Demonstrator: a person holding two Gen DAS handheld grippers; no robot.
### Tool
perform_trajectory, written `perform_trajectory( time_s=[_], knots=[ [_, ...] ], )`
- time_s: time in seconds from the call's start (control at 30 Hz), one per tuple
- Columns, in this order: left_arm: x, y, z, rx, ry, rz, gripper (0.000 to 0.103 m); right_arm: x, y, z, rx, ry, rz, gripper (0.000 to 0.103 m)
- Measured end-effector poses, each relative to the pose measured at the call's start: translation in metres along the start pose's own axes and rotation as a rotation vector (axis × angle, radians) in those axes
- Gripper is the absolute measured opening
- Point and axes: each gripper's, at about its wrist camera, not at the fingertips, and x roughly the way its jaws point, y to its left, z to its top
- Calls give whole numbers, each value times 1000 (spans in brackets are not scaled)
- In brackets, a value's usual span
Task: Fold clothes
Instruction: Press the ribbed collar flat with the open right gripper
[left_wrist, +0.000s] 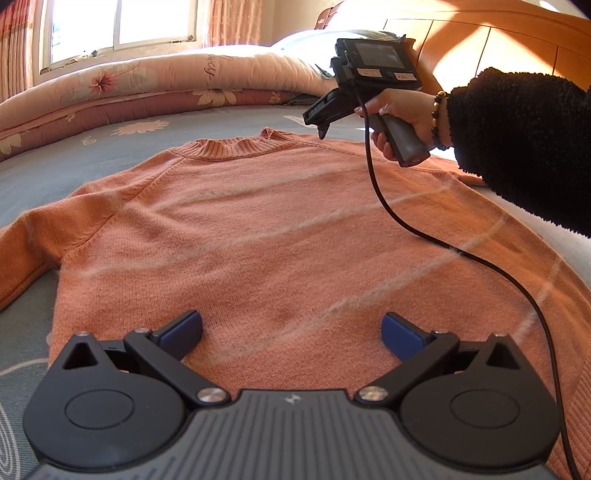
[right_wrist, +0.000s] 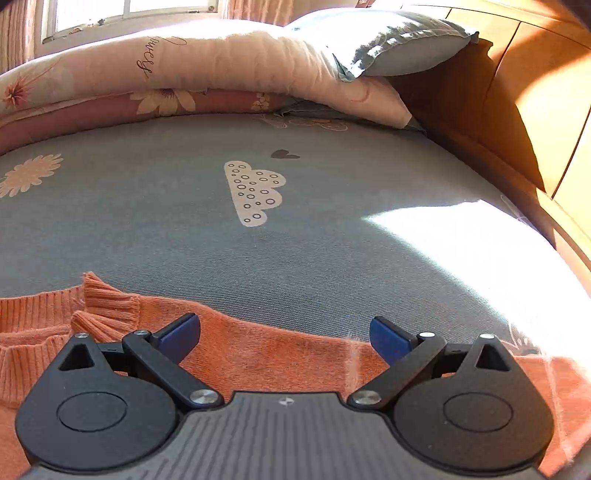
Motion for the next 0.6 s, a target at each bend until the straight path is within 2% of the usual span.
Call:
perform_trajectory(
  time_s=[0.13, 0.23, 0.27, 0.33, 0.47, 0.6],
  knots=[
    [-1, 0, 0, -2, -1, -1, 102, 19, -3, 2, 17, -10, 14, 100],
    [-1, 0, 0, 0, 0, 0, 102, 18, -15, 9, 78, -42, -6, 100],
    [-1, 0, 0, 0, 0, 0, 102, 16, -22, 10, 109, -45, 11, 100],
    [-1, 0, 0, 1, 0, 1, 102, 6, -36, 6, 166, -22, 80, 100],
    [0, -1, 0, 2, 1, 2, 102, -18, -53, -7, 194, 26, 177, 100],
    [0, -1, 0, 4, 1, 4, 102, -18, -68, -18, 278, 109, 319, 100]
  ],
)
